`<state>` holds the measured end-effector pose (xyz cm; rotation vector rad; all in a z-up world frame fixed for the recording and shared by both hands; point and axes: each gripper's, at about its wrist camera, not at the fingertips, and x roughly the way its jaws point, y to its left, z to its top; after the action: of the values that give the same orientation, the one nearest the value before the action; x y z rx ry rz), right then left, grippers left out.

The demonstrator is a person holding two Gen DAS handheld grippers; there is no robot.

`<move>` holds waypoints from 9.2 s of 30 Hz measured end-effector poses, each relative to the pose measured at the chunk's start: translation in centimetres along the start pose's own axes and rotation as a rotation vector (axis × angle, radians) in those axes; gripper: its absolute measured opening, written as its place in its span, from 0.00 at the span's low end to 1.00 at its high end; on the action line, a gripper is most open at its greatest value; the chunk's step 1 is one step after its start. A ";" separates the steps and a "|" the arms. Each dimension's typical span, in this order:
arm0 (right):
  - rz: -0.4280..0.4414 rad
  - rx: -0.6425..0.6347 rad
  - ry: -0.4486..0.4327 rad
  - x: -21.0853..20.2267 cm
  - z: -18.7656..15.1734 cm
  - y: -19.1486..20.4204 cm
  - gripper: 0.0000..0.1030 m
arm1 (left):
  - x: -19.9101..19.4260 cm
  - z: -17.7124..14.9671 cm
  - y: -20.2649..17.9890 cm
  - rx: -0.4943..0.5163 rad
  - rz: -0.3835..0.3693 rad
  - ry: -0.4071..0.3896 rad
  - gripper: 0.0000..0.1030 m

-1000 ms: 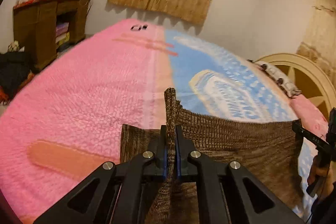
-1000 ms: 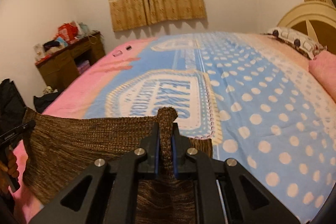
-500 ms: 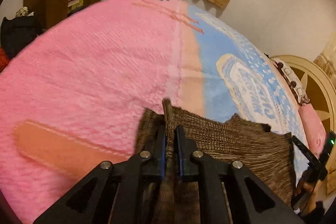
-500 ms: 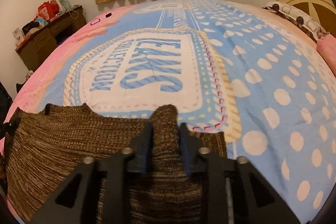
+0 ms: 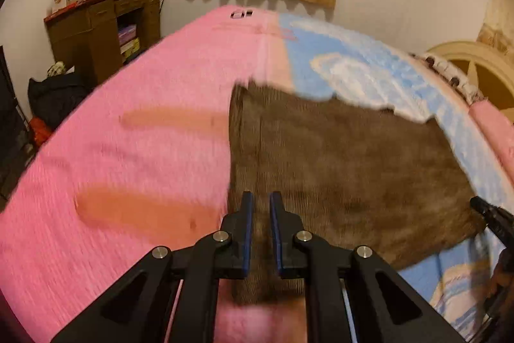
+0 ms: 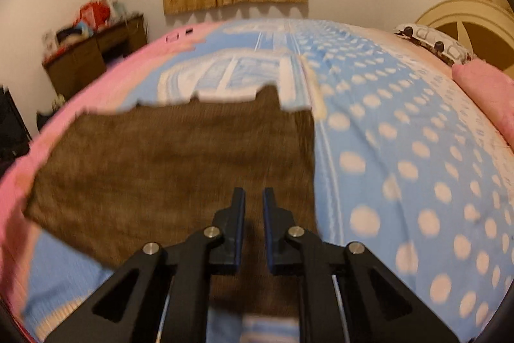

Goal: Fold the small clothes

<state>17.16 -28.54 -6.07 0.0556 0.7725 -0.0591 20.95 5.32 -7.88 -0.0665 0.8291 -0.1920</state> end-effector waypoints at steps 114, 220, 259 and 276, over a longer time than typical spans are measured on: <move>0.491 0.170 0.088 9.6 10.4 -4.3 0.40 | 3.8 -2.6 -27.6 0.267 -0.433 0.040 0.12; 0.089 0.108 0.016 1.3 -2.4 -4.1 0.47 | 4.2 -1.0 -19.2 0.074 -0.031 0.140 0.80; 0.159 0.290 0.004 5.9 4.4 -7.7 0.73 | 11.8 4.8 -22.5 0.036 -0.147 0.174 0.90; 0.222 0.246 0.041 7.1 3.5 -6.9 0.54 | 12.2 4.8 -23.0 0.076 -0.160 0.137 0.85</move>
<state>24.12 -35.86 -8.74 0.3763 0.7923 0.0588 29.21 -19.72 -10.40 -0.0482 0.9529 -0.3817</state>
